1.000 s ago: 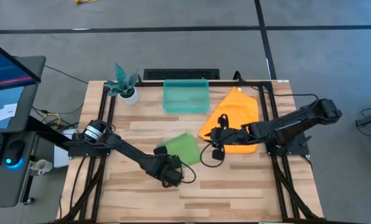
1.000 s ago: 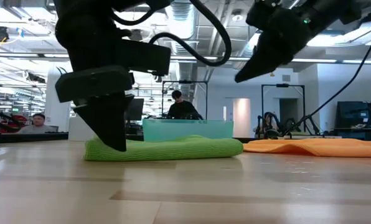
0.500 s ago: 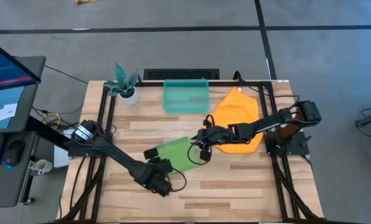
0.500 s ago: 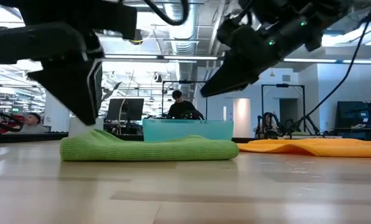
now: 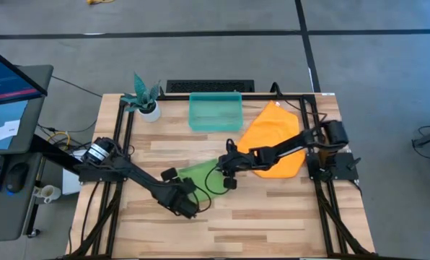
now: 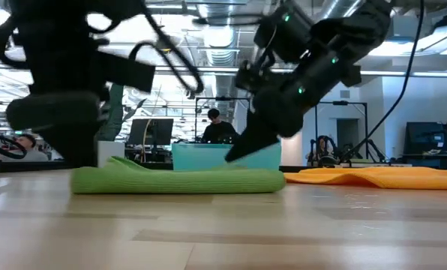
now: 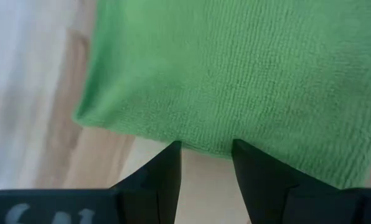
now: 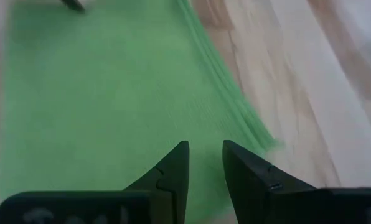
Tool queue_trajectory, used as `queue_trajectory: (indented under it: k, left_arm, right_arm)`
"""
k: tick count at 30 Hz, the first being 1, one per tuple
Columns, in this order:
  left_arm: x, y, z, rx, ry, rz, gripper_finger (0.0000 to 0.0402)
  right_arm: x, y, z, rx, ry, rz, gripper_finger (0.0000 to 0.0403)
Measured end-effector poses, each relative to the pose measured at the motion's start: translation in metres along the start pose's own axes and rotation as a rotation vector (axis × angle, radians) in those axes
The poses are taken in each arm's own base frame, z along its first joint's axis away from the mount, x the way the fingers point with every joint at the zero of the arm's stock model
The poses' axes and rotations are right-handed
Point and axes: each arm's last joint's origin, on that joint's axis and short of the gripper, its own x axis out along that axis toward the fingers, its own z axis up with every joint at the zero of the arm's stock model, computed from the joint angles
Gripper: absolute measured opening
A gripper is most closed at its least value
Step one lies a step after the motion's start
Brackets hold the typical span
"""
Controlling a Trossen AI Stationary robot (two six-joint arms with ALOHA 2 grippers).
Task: Roll microfiber towels into tight, uniform cylinder then place into a basket
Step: Roll the green towel
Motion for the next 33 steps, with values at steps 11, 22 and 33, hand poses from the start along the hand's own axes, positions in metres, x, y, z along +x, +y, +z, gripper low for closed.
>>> queue_trajectory:
  k: [11,22,33]
  left_arm:
    - [-0.004,0.001,0.0,0.036,-0.003,0.018,0.0137]
    - [-0.039,0.004,-0.006,0.03,-0.275,0.178,0.0137]
    - [-0.004,0.024,0.001,-0.044,-0.223,0.21,0.0137]
  right_arm:
    - [0.014,-0.01,-0.011,0.023,0.086,-0.022,0.0118]
    - [-0.03,0.002,0.013,-0.033,0.119,0.008,0.0118]
    - [-0.042,0.055,0.007,-0.345,0.123,0.203,0.0118]
